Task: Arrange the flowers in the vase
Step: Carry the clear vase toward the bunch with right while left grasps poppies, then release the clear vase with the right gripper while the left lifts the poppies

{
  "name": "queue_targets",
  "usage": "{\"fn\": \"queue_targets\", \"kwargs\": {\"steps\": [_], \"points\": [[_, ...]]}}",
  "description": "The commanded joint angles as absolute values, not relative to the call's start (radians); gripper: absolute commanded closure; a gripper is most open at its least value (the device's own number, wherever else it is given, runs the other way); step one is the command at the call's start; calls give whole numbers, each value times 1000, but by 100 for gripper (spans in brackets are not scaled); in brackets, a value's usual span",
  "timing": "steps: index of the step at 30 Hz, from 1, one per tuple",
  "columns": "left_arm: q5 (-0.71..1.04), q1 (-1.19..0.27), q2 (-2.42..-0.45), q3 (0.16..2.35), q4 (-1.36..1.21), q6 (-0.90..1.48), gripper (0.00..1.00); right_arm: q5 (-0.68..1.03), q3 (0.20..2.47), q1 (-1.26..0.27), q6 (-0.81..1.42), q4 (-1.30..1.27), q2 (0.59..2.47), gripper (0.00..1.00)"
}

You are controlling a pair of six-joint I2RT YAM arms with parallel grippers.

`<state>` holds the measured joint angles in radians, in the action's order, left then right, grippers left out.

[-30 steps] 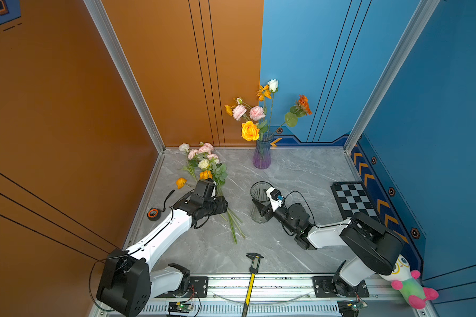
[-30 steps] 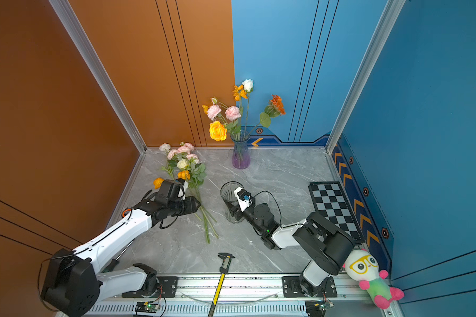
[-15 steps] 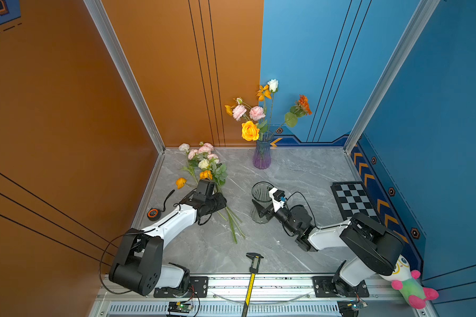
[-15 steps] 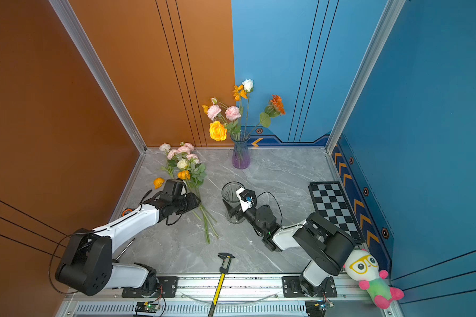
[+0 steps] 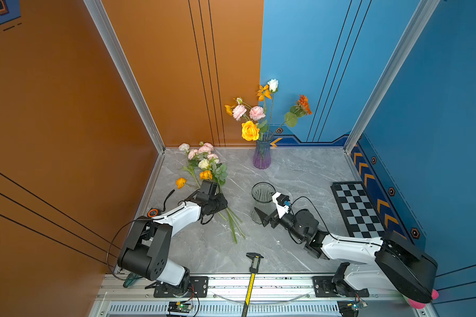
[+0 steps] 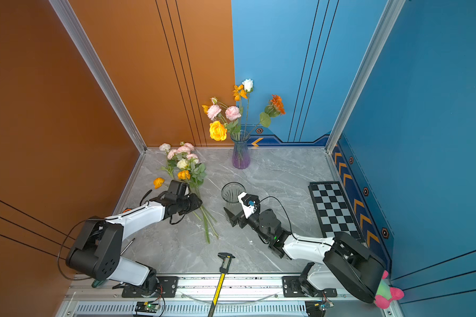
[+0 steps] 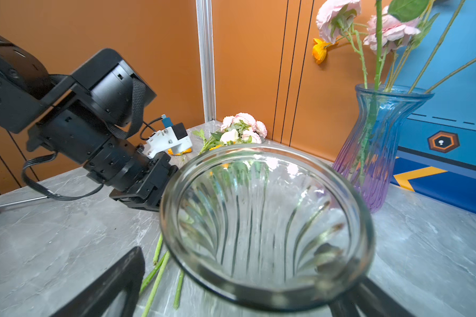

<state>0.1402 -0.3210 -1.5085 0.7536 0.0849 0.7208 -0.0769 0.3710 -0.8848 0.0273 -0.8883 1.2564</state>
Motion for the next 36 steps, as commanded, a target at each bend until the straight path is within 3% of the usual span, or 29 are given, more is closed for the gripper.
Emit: {"fn": "queue_targets", "kwargs": {"steps": [1,7,21,36], "points": [[159,-323,-1546,771,47,735,62,-77,432,-947,71,-541,1187,0],[167,-326,-1590,789,26,748,68,-103,537,-1095,94,-291,1188,0],[159,-327,-1605,789,19,738,100,-190,450,-1128,128,-398,1199,0],[58,-332,-1337,865,238,516,100,-266,475,-1057,131,-788,1508,0]]}}
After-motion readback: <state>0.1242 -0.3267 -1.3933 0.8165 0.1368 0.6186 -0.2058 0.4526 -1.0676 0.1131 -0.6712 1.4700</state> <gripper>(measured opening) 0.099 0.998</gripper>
